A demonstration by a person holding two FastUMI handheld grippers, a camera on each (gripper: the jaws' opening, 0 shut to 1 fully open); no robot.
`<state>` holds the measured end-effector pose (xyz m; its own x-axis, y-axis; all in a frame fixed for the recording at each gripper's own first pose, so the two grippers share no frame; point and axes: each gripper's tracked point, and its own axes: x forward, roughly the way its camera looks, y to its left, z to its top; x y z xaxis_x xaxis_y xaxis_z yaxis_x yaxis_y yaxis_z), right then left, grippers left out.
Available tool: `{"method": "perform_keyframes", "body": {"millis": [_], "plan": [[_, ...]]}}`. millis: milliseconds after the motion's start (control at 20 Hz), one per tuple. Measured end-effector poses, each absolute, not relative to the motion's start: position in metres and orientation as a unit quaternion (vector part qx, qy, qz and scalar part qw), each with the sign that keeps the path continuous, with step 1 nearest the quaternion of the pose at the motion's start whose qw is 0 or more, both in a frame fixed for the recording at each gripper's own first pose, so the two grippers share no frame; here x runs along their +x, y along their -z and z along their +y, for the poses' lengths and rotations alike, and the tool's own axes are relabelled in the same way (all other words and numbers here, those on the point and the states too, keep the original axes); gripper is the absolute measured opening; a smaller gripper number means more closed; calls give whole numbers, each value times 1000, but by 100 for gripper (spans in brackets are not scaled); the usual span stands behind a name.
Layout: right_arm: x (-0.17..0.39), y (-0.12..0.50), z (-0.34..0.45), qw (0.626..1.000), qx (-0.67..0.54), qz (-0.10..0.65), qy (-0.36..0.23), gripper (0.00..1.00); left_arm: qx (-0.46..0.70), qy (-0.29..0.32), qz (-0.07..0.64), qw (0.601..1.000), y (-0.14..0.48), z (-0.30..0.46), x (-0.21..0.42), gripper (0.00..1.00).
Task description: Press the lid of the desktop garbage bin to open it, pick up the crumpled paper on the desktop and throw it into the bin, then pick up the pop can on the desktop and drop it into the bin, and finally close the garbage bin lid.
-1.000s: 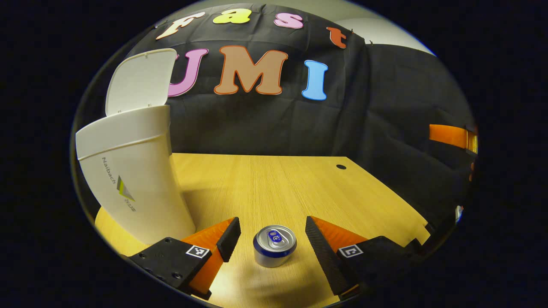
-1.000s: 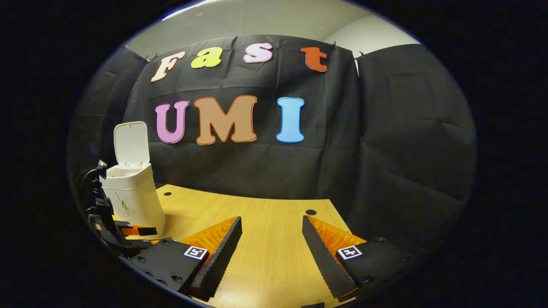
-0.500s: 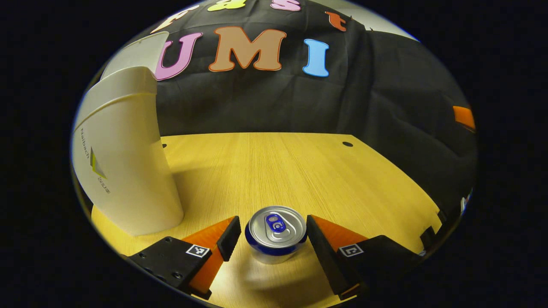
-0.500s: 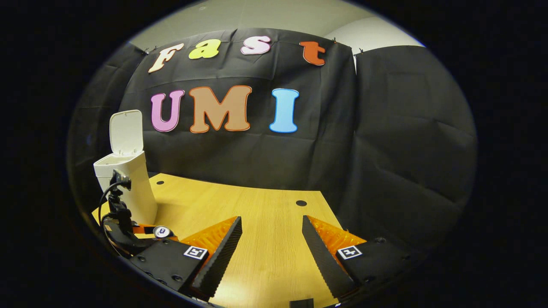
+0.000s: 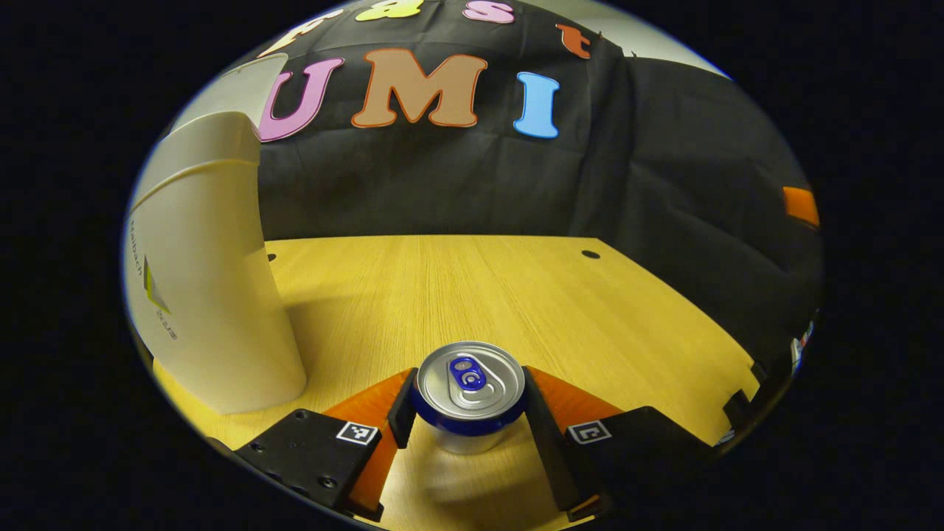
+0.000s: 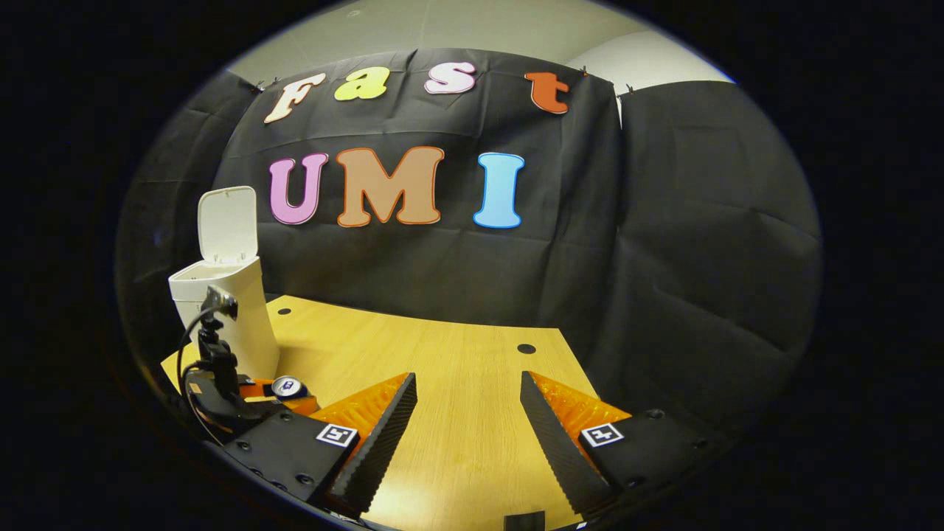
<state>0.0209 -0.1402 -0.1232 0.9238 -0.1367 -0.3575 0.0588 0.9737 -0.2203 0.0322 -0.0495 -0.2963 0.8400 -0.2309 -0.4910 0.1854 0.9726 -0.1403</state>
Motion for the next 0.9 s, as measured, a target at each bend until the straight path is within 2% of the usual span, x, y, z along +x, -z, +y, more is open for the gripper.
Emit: {"method": "perform_keyframes", "body": {"millis": [150,200,550,900], "plan": [[22,120,-133,976,-108,184,43,96,-39,120,213,969,245,-51,44,78],[22,119,-130,977,-104,182,39,94,-39,123,196,972,226,-50,51,77],[29,118,-112,983,-79,167,18,94,-27,124,98,987,107,-40,75,77],[28,115,-99,985,-72,157,7,95,8,64,31,997,23,25,101,76]]}}
